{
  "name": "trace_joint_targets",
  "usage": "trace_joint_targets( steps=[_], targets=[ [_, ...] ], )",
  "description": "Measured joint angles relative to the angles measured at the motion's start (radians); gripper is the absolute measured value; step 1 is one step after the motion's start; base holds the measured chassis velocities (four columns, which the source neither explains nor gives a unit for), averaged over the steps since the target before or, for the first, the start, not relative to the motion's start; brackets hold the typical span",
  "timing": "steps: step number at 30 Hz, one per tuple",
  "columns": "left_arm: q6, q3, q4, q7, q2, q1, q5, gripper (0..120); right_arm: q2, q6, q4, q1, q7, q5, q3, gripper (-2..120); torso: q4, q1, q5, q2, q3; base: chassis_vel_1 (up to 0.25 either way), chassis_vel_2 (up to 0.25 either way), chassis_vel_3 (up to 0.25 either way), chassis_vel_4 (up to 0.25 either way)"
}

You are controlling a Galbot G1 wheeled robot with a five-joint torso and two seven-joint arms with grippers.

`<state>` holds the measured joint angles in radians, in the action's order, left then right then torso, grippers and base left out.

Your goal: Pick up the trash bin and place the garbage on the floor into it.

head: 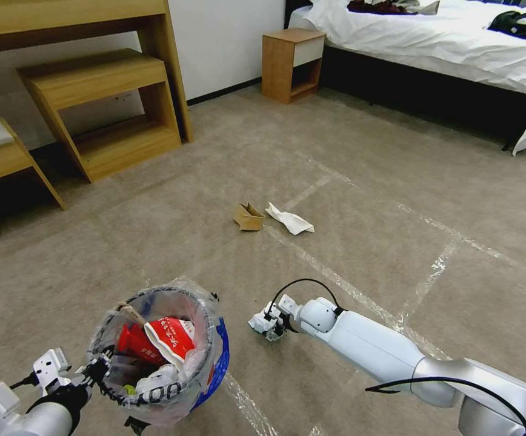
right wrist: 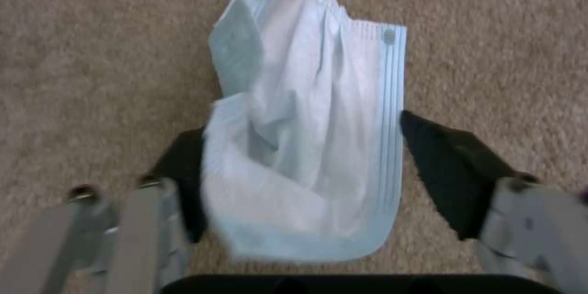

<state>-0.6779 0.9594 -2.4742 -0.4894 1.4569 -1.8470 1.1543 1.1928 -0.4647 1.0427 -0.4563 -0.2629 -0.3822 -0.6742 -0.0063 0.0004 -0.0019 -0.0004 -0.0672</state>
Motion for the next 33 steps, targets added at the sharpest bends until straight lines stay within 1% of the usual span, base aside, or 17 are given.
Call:
trace_joint_targets(
  steps=[1, 3, 5, 7, 9, 10, 12, 13, 16, 17, 19, 23, 26, 27, 30, 31, 33],
  targets=[
    [0.000, 0.000, 0.000, 0.000, 0.000, 0.000, 0.000, 0, 0.000, 0.000, 0.000, 0.000, 0.000, 0.000, 0.000, 69, 0.0000, 0.000, 0.0000, 0.000, 0.000, 0.000, 0.000, 0.000, 0.000],
    [0.000, 0.000, -0.001, 0.000, -0.001, 0.000, 0.001, 0, -0.002, 0.000, 0.000, -0.001, 0.003, -0.002, -0.002, 64, 0.0000, 0.000, 0.0000, 0.000, 0.000, 0.000, 0.000, 0.000, 0.000],
    [0.000, 0.000, -0.001, 0.000, -0.002, 0.000, 0.002, 0, -0.002, 0.001, -0.006, -0.007, 0.005, -0.006, -0.004, 49, 0.0000, 0.000, 0.0000, 0.000, 0.000, 0.000, 0.000, 0.000, 0.000],
    [0.000, 0.000, -0.001, 0.000, -0.002, 0.000, 0.002, 0, -0.002, 0.002, -0.007, -0.008, 0.005, -0.006, -0.004, 47, 0.0000, 0.000, 0.0000, 0.000, 0.000, 0.000, 0.000, 0.000, 0.000],
    [0.001, -0.001, -0.001, -0.001, -0.002, 0.000, 0.002, 0, 0.002, 0.008, -0.013, -0.014, 0.005, -0.006, -0.005, 36, -0.0001, 0.000, -0.0001, 0.000, 0.000, 0.000, 0.000, 0.000, 0.000],
    [0.001, -0.001, -0.001, -0.001, -0.002, 0.000, 0.002, 0, 0.002, 0.008, -0.013, -0.014, 0.005, -0.006, -0.005, 36, -0.0001, 0.000, -0.0001, 0.000, 0.000, 0.000, 0.000, 0.000, 0.000],
    [0.002, -0.002, -0.001, -0.001, -0.002, 0.003, 0.003, 0, 0.004, 0.012, -0.014, -0.018, 0.003, -0.006, -0.005, 27, -0.0001, 0.000, 0.0000, 0.000, 0.000, 0.000, 0.000, 0.000, 0.000],
    [0.002, -0.002, -0.001, -0.001, -0.002, 0.003, 0.003, 0, 0.004, 0.012, -0.014, -0.018, 0.003, -0.006, -0.005, 27, -0.0001, 0.000, 0.0000, 0.000, 0.000, 0.000, 0.000, 0.000, 0.000],
    [0.003, -0.001, 0.001, -0.003, -0.006, 0.009, 0.007, 0, 0.000, 0.021, -0.015, -0.017, 0.003, -0.008, -0.006, 11, 0.0002, 0.000, 0.0001, 0.000, 0.000, 0.000, 0.000, 0.000, 0.000],
    [0.003, -0.001, 0.001, -0.003, -0.006, 0.009, 0.007, 0, 0.000, 0.021, -0.015, -0.017, 0.003, -0.008, -0.006, 11, 0.0002, 0.000, 0.0001, 0.000, 0.000, 0.000, 0.000, 0.000, 0.000],
    [0.003, 0.001, 0.002, -0.005, -0.009, 0.012, 0.013, 0, -0.011, 0.030, -0.009, -0.012, 0.003, -0.021, -0.002, 0, 0.0000, 0.000, 0.0000, 0.000, 0.000, 0.000, 0.000, 0.000, 0.000],
    [0.003, 0.001, 0.002, -0.005, -0.012, 0.012, 0.016, 0, -0.037, 0.050, 0.028, -0.006, 0.017, -0.060, 0.017, 0, -0.0002, 0.000, 0.0001, 0.000, 0.000, 0.000, 0.000, 0.000, 0.000],
    [0.003, 0.000, 0.002, -0.006, -0.013, 0.012, 0.016, 0, -0.079, 0.077, 0.118, 0.011, 0.040, -0.127, 0.073, 0, 0.0000, 0.000, 0.0001, 0.000, 0.000, 0.000, 0.000, 0.000, 0.000],
    [0.003, 0.000, 0.002, -0.006, -0.013, 0.012, 0.016, 0, -0.079, 0.077, 0.118, 0.011, 0.040, -0.127, 0.073, 0, 0.0000, 0.000, 0.0001, 0.000, 0.000, 0.000, 0.000, 0.000, 0.000],
    [0.001, -0.002, 0.001, -0.006, -0.013, 0.009, 0.016, 0, -0.127, 0.144, 0.196, 0.047, 0.042, -0.159, 0.137, 0, 0.0000, 0.000, 0.0000, 0.000, 0.000, 0.000, 0.000, 0.000, 0.000],
    [0.001, -0.002, 0.001, -0.006, -0.013, 0.009, 0.016, 0, -0.127, 0.144, 0.196, 0.047, 0.042, -0.159, 0.137, 0, 0.0000, 0.000, 0.0000, 0.000, 0.000, 0.000, 0.000, 0.000, 0.000],
    [0.000, -0.003, 0.000, -0.006, -0.014, 0.006, 0.016, 0, -0.173, 0.219, 0.256, 0.089, 0.048, -0.177, 0.180, 0, -0.0001, 0.000, 0.0000, 0.000, 0.000, 0.000, 0.000, 0.000, 0.000]
  ],
)
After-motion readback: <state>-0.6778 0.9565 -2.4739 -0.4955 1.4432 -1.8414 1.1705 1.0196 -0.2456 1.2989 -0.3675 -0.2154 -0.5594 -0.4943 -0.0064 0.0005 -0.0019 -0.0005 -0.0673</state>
